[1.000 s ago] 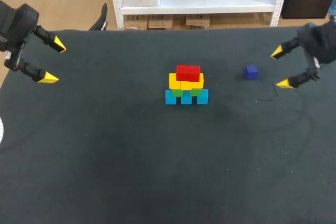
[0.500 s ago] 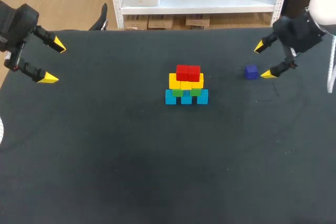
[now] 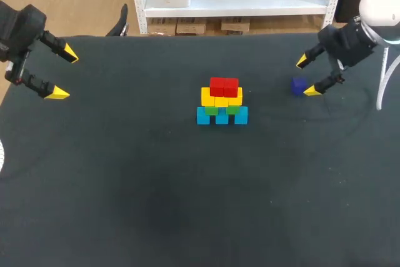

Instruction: Place the blue cubes, place green cubes on the blue cubes, place the yellow cubes on the green cubes, then place the red cubes on the yellow cubes, and place purple cube on the red cubes.

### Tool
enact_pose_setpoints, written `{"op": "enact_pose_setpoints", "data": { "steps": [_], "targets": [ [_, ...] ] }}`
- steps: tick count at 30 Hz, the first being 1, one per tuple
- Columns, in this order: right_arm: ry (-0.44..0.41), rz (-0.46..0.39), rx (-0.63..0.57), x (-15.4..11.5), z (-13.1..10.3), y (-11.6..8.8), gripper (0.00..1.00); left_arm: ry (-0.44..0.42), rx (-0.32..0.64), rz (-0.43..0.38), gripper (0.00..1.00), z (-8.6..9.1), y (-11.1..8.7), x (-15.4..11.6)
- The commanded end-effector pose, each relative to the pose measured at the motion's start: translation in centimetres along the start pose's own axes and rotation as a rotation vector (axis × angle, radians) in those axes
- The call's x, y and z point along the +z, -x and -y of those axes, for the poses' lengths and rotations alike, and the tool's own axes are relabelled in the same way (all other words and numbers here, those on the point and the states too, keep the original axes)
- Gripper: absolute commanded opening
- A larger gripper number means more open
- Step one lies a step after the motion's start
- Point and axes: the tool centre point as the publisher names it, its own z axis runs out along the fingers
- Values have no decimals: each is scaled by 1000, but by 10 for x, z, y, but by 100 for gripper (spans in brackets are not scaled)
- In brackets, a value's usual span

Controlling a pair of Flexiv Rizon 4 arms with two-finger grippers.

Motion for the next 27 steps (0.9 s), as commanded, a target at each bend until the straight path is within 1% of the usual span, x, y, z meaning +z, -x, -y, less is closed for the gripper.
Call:
{"op": "enact_pose_setpoints", "data": {
  "steps": [1, 12, 14, 16, 20, 23, 25, 26, 27],
  "targets": [
    [-3, -3, 1, -2, -4, 2, 100, 1, 1, -1, 100, 0, 0, 0],
    [-6, 1, 20, -2, -18, 8, 100, 1, 1, -1, 100, 0, 0, 0],
    [-8, 4, 23, -2, -19, 9, 97, 1, 1, -1, 100, 0, 0, 0],
    [-8, 5, 24, -1, -19, 10, 90, 1, 1, -1, 100, 0, 0, 0],
    [-4, 3, 21, -1, -18, 11, 85, 1, 1, -1, 100, 0, 0, 0],
    [0, 0, 17, -1, -16, 12, 77, 1, 1, -1, 100, 0, 0, 0],
    [3, -1, 14, 0, -15, 11, 63, 1, 1, -1, 100, 0, 0, 0],
    [5, -1, 12, 0, -15, 11, 55, 1, 1, -1, 100, 0, 0, 0],
    [7, -2, 10, 0, -15, 11, 49, 1, 1, -1, 100, 0, 0, 0]
  ]
}}
